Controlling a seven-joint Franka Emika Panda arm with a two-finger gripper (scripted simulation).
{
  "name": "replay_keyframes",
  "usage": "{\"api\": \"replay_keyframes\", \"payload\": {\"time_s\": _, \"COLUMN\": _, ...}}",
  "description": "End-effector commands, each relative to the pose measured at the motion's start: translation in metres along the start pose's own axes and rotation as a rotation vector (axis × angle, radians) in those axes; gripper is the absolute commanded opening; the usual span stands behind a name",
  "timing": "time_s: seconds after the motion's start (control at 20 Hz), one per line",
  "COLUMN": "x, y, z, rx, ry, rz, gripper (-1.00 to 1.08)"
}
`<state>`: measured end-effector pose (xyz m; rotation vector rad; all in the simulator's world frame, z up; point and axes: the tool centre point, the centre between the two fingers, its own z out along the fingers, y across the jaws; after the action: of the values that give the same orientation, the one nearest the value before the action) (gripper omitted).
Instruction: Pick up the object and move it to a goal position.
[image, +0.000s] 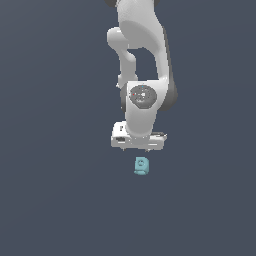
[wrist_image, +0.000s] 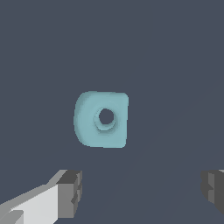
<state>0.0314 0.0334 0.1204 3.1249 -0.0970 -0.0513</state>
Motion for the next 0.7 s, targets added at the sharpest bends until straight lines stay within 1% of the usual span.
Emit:
{"api": "replay_keyframes", "payload": {"time_s": 0.0, "x": 0.012, "y": -0.010, "z": 0.008, "rx": 0.004, "ry": 0.010, "rz": 0.014, "gripper": 1.00}}
{"api": "replay_keyframes", "payload": {"time_s": 0.3, "x": 0.030, "y": -0.027, "z": 0.023, "rx": 0.013, "ry": 0.026, "rz": 0.037, "gripper": 1.00}}
{"api": "replay_keyframes", "payload": {"time_s": 0.65, "x": 0.037, "y": -0.034, "z": 0.029, "rx": 0.017, "ry": 0.032, "rz": 0.047, "gripper": 1.00}}
